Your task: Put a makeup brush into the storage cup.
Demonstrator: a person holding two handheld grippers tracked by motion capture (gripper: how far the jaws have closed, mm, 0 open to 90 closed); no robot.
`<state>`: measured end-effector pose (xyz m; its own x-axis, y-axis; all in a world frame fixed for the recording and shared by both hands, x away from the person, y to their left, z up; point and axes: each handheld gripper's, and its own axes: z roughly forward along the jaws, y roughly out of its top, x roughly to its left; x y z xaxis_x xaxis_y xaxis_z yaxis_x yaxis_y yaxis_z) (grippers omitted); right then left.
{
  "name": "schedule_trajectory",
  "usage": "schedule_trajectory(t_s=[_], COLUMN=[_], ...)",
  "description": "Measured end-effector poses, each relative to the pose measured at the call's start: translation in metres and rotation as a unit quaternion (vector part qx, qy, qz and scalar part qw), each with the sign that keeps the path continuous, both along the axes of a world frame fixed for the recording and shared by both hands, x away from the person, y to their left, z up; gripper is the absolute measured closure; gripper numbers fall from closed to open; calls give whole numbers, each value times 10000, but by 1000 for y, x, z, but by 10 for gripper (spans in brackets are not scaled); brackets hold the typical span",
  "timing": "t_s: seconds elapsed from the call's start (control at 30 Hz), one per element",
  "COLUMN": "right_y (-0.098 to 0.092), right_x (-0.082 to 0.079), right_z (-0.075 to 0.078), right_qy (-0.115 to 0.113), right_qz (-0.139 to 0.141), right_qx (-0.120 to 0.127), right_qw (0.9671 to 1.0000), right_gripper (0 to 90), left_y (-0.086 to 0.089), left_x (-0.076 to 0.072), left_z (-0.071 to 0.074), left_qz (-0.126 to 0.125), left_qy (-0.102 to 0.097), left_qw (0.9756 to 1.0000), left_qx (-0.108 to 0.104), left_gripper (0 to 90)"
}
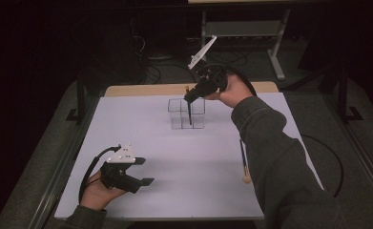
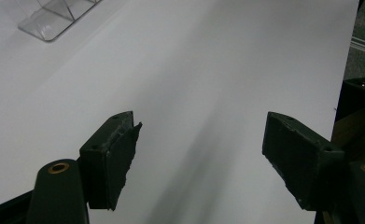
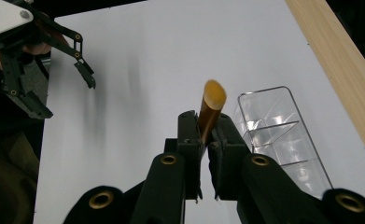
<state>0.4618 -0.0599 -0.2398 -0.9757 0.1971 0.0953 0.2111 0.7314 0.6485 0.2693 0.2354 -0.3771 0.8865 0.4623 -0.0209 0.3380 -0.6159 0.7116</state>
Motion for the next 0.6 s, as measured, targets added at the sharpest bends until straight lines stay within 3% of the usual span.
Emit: schedule_trajectory(t_s=[0.33, 0.47, 0.6], right_y=[7, 10, 12], right_x=[15, 23, 29], right_z=[4, 7, 8], right_qy=[2, 10, 18], right_qz=[-78, -134, -174], right_qx=[14, 32, 21], right_qw=[10000, 9999, 9998], right_gripper=[825, 825, 825], left_y=[3, 2, 5], left_x=[2, 2, 4], left_z=[1, 1, 2], left_qz=[-5, 66, 7], left_qy=[-13, 9, -49], left_qw=[10000, 9999, 10000], left_qx=[-42, -158, -85], left_gripper=[241, 239, 239])
